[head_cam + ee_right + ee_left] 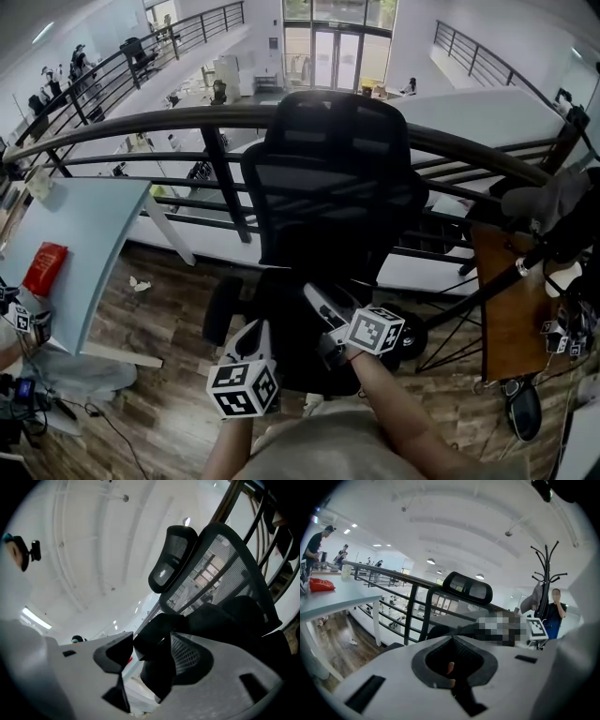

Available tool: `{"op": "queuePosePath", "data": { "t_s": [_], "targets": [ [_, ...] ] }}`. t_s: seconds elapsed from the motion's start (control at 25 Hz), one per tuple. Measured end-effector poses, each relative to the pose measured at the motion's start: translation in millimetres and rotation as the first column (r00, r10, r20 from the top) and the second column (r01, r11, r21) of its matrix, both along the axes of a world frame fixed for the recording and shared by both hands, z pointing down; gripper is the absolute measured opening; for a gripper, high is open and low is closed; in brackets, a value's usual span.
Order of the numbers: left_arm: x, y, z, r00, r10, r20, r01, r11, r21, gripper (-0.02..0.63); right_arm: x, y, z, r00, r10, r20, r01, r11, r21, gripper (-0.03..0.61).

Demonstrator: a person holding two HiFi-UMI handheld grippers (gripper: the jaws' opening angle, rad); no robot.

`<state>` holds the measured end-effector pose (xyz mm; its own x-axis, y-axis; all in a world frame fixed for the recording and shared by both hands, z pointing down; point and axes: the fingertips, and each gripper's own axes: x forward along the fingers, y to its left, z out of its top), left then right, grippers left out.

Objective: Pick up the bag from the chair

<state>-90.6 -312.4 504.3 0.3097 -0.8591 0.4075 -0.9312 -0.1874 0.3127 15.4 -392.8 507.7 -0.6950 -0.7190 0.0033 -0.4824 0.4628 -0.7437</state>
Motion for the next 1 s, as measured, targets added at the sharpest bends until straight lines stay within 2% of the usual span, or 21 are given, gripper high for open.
{"op": "queuePosePath", "data": {
  "t_s": [0.32, 0.48, 0.72, 0.88, 1.0],
  "targets": [
    [2, -1, -2, 1.000, 0.003, 0.007, -0.003, 1.000, 0.005, 0.003, -3, -14, -19, 0.986, -0.020, 0.168, 0.016, 0.999, 0.028, 0.218],
    [3, -1, -4, 1.000, 0.001, 0.012, -0.001, 1.000, 0.009, 0.003, -4, -21, -19, 0.970, -0.028, 0.241, 0.025, 1.000, 0.015, 0.184],
    [2, 0, -5, 1.000, -0.001, 0.015, 0.001, 1.000, 0.010, 0.003, -12, -30, -26, 0.961, -0.049, 0.273, 0.045, 0.999, 0.020, 0.120],
    [2, 0, -4, 1.000, 0.000, 0.015, 0.000, 1.000, 0.011, 0.003, -15, -32, -34, 0.960, -0.051, 0.274, 0.043, 0.998, 0.034, 0.029],
    [3, 0, -4, 1.000, 0.001, 0.014, -0.001, 1.000, 0.013, 0.003, -17, -33, -40, 0.963, -0.057, 0.262, 0.048, 0.998, 0.041, 0.008]
  ]
}}
